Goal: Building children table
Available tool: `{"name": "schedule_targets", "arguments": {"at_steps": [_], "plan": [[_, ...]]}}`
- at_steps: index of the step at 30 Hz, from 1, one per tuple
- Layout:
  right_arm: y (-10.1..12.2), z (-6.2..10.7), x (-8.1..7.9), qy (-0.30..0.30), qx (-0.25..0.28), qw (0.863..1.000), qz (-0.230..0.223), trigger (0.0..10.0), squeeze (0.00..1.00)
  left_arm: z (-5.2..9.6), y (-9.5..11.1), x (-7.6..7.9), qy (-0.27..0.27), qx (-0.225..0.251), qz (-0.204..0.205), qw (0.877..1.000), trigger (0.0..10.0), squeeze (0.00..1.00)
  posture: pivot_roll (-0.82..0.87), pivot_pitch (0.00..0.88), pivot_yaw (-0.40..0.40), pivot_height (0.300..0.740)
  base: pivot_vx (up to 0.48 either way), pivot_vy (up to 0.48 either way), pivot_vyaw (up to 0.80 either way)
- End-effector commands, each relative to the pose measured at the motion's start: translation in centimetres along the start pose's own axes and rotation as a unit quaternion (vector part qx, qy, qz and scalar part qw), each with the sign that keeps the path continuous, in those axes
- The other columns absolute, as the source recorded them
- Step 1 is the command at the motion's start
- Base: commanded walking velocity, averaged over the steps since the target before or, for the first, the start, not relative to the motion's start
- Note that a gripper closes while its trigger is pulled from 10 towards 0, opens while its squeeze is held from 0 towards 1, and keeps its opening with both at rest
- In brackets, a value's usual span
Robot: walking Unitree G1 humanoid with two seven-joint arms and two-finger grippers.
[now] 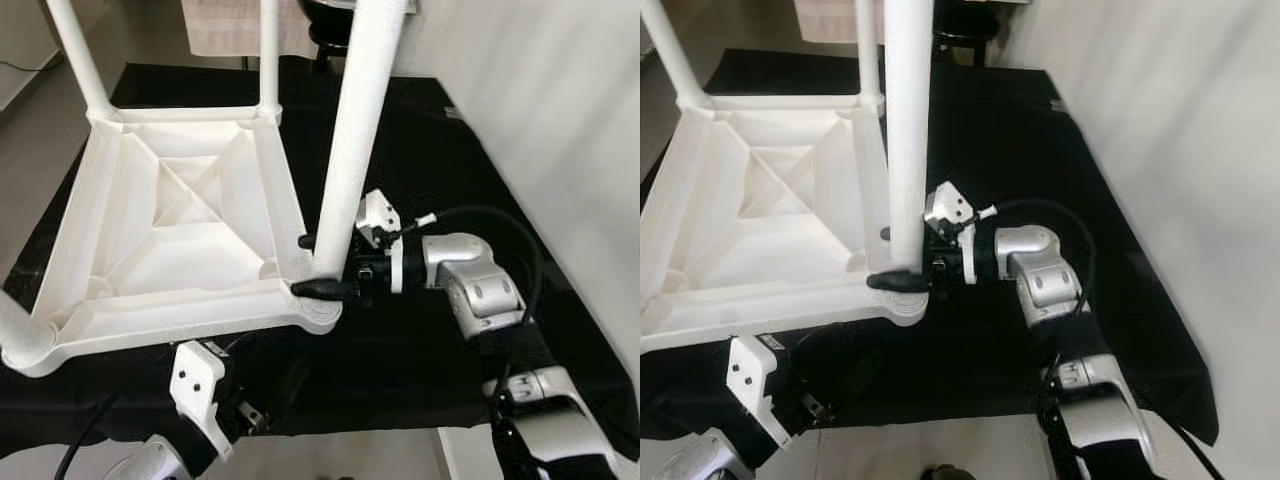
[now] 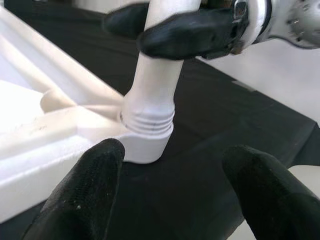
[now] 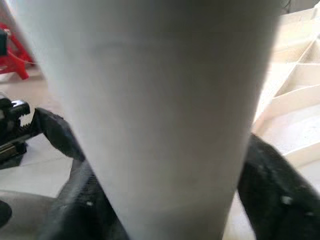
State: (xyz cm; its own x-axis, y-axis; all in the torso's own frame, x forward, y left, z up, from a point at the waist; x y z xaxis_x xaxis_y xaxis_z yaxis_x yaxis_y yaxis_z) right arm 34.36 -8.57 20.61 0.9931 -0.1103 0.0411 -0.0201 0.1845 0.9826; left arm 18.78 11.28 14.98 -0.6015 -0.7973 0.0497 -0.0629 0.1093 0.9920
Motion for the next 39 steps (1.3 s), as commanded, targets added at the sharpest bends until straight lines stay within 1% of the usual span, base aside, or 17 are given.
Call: {"name": "schedule_targets", "arguments": {"at_steps": [1, 15, 16, 17, 19, 21, 22, 23, 24, 25, 26, 29, 30, 33, 34, 35, 39], "plan": [[0.4, 0.0, 0.0, 0.021, -0.003, 1.0, 0.009, 0.0, 0.0, 0.1, -0.1, 0.4, -0.001, -0.007, 0.004, 1.0, 10.0, 0.0, -0.1, 0.175, -0.115, 0.74, 0.0, 0.0, 0.0], [-0.7, 3.2, -1.3, -0.007, 0.012, 1.0, 0.004, 0.0, 0.0, 0.0, -0.2, 0.2, -0.003, -0.007, 0.006, 1.0, 10.0, 0.0, -0.14, 0.169, -0.122, 0.74, 0.0, 0.0, 0.0], [-1.9, 2.0, 0.3, -0.243, 0.046, 0.969, -0.026, 0.0, 0.0, 0.1, -0.2, 0.1, -0.003, -0.006, 0.005, 1.0, 10.0, 0.0, -0.16, 0.163, -0.123, 0.74, 0.0, 0.0, 0.0], [-1.9, 2.0, 0.3, -0.243, 0.046, 0.969, -0.026, 0.0, 0.0, 0.1, -0.2, 0.1, -0.003, -0.006, 0.005, 1.0, 10.0, 0.0, -0.16, 0.163, -0.123, 0.74, 0.0, 0.0, 0.0], [-7.0, 6.3, -0.4, -0.656, -0.022, 0.747, -0.11, 0.0, 0.0, 0.1, -0.2, -0.3, -0.001, -0.006, 0.004, 1.0, 10.0, 0.0, -0.18, 0.162, -0.118, 0.74, 0.0, 0.0, 0.0], [-8.5, 6.1, -2.8, -0.643, -0.052, 0.758, -0.094, 0.0, 0.0, 0.0, -0.2, -0.5, -0.002, -0.006, 0.004, 1.0, 10.0, 0.0, -0.18, 0.166, -0.102, 0.74, 0.0, 0.0, 0.0], [-8.5, 5.3, -3.2, -0.587, -0.049, 0.802, -0.094, 0.0, 0.0, -0.2, -0.3, -0.8, -0.003, -0.006, 0.003, 1.0, 10.0, 0.0, -0.21, 0.134, -0.086, 0.74, 0.0, 0.0, 0.0], [-8.5, 5.3, -3.2, -0.587, -0.049, 0.802, -0.094, 0.0, 0.0, -0.2, -0.3, -0.8, -0.003, -0.006, 0.003, 1.0, 10.0, 0.0, -0.21, 0.134, -0.086, 0.74, 0.0, 0.0, 0.0], [-8.3, 4.0, -3.2, -0.524, -0.039, 0.846, -0.093, 0.0, 0.0, -0.3, -0.4, -1.0, -0.005, -0.007, 0.003, 1.0, 10.0, 0.0, -0.2, 0.128, -0.093, 0.74, 0.0, 0.0, 0.0], [-8.3, 4.0, -3.2, -0.524, -0.039, 0.846, -0.093, 0.0, 0.0, -0.3, -0.4, -1.0, -0.005, -0.007, 0.003, 1.0, 10.0, 0.0, -0.2, 0.128, -0.093, 0.74, 0.0, 0.0, 0.0], [-8.3, 3.0, -3.2, -0.484, -0.032, 0.869, -0.099, 0.0, 0.0, -0.5, -0.5, -1.1, -0.008, -0.007, 0.003, 1.0, 10.0, 0.0, -0.19, 0.125, -0.097, 0.74, 0.0, 0.0, 0.0], [-8.2, 2.6, -2.9, -0.477, -0.029, 0.872, -0.105, 0.0, 0.0, -0.6, -0.5, -1.1, -0.01, -0.007, 0.002, 1.0, 10.0, 0.0, -0.19, 0.125, -0.097, 0.74, 0.0, 0.0, 0.0], [-7.9, 1.9, -2.9, -0.46, -0.025, 0.881, -0.105, 10.0, 0.0, -0.6, -0.6, -1.3, -0.005, -0.007, 0.0, 1.0, 10.0, 0.0, -0.18, 0.112, -0.096, 0.74, 0.0, 0.0, 0.0], [-5.5, -1.1, -4.0, -0.341, 0.018, 0.934, -0.11, 10.0, 0.0, -0.6, -0.6, -1.6, 0.008, -0.004, -0.004, 1.0, 10.0, 0.0, -0.18, 0.107, -0.101, 0.74, 0.0, 0.0, 0.0], [-5.5, -1.1, -4.0, -0.341, 0.018, 0.934, -0.11, 10.0, 0.0, -0.6, -0.6, -1.6, 0.008, -0.004, -0.004, 1.0, 10.0, 0.0, -0.18, 0.107, -0.101, 0.74, 0.0, 0.0, 0.0], [-4.6, -1.8, -4.4, -0.31, 0.039, 0.944, -0.105, 10.0, 0.92, -0.5, -0.6, -1.6, 0.008, -0.004, -0.004, 1.0, 10.0, 0.0, -0.18, 0.106, -0.101, 0.74, 0.0, 0.0, 0.0], [-2.8, -2.4, -5.3, -0.227, 0.051, 0.969, -0.079, 10.0, 1.0, -0.5, -0.6, -1.6, 0.006, -0.003, -0.003, 1.0, 10.0, 0.0, -0.18, 0.109, -0.097, 0.74, 0.0, 0.0, 0.0]]}}
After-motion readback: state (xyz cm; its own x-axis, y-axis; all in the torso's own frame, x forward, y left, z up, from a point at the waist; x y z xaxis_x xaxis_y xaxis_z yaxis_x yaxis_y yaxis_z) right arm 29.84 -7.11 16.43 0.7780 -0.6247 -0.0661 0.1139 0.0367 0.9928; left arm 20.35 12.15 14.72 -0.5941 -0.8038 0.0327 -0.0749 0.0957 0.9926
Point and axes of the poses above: a point about 5 cm out from each wrist's last joint towards the gripper, its own z axis pointing back from the gripper into the wrist, its own y axis along the axis of the wrist's last joint, x = y × z, the point moved 2 cm from there along -z, pointing out of the wrist towards the gripper, and after that the axes turned 3 degrees about -z, right-handed, at the moved point
